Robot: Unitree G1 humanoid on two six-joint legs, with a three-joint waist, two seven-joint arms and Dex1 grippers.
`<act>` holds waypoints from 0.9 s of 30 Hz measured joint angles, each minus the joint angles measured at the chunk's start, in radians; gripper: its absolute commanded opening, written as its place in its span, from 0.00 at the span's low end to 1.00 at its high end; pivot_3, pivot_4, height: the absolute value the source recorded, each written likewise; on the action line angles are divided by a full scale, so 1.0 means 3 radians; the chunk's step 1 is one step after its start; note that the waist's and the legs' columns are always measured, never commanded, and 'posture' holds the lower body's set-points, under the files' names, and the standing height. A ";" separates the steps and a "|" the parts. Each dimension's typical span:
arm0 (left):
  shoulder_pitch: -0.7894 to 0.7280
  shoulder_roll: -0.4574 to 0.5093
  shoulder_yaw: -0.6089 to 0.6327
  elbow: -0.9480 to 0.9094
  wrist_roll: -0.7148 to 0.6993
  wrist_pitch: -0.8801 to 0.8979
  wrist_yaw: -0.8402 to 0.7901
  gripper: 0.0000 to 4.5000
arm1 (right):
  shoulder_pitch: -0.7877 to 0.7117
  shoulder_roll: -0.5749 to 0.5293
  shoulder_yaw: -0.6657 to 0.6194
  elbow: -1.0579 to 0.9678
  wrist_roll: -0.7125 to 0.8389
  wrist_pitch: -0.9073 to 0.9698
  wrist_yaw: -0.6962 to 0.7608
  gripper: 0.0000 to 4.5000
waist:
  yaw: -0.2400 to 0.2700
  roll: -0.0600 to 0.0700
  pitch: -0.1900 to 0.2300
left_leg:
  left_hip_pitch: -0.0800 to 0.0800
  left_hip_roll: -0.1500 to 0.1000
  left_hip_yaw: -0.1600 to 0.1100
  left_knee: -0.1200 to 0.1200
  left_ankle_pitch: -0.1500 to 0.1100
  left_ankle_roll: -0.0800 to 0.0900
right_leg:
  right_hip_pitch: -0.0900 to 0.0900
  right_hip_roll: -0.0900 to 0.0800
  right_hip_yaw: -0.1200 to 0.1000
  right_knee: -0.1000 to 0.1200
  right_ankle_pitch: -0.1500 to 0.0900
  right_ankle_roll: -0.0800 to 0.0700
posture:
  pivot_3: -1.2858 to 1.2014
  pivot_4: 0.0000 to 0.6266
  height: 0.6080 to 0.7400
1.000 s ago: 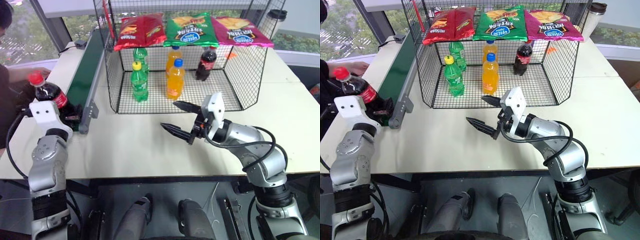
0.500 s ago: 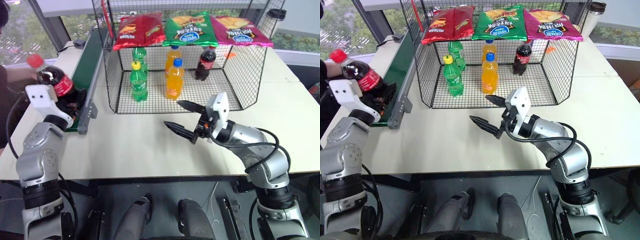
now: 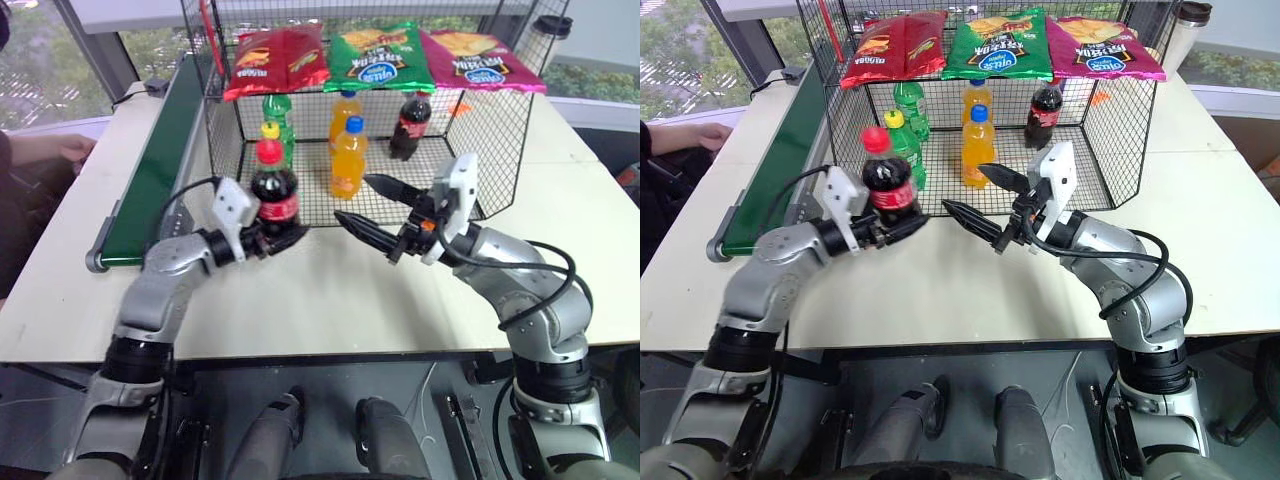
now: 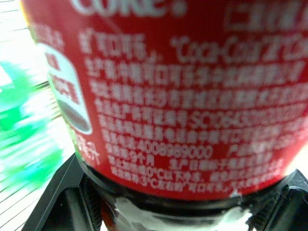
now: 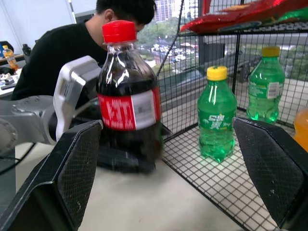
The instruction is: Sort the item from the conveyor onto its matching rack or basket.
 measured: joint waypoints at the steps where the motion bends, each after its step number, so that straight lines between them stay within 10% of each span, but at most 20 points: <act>1: -0.0047 -0.0046 -0.0064 0.0064 0.0039 -0.0066 -0.0071 0.67 | -0.0010 -0.0005 0.0001 -0.0002 0.0002 0.0016 -0.0003 1.00 | 0.0002 0.0000 0.0000 | 0.0000 0.0000 0.0001 0.0000 0.0000 0.0000 | 0.0000 0.0000 0.0000 0.0000 0.0000 0.0000 | 0.52 0.24 0.98; 25: -0.0189 -0.0694 -0.0385 0.0558 0.0384 -0.0502 -0.0364 0.67 | -0.0187 -0.0034 0.0004 -0.0101 0.0211 0.0360 -0.0245 1.00 | 0.0001 0.0000 0.0000 | 0.0000 0.0000 0.0001 0.0004 0.0005 0.0009 | 0.0002 0.0001 -0.0003 0.0001 0.0007 0.0013 | 0.52 0.24 0.98; 27: -0.0189 -0.0693 -0.0385 0.0553 0.0384 -0.0501 -0.0368 0.67 | -0.0227 -0.0039 0.0011 -0.0065 0.0180 0.0355 -0.0240 0.88 | 0.0003 0.0000 0.0000 | 0.0000 0.0000 0.0001 0.0005 0.0005 0.0009 | 0.0002 0.0001 -0.0003 0.0001 0.0007 0.0013 | 0.52 0.24 0.98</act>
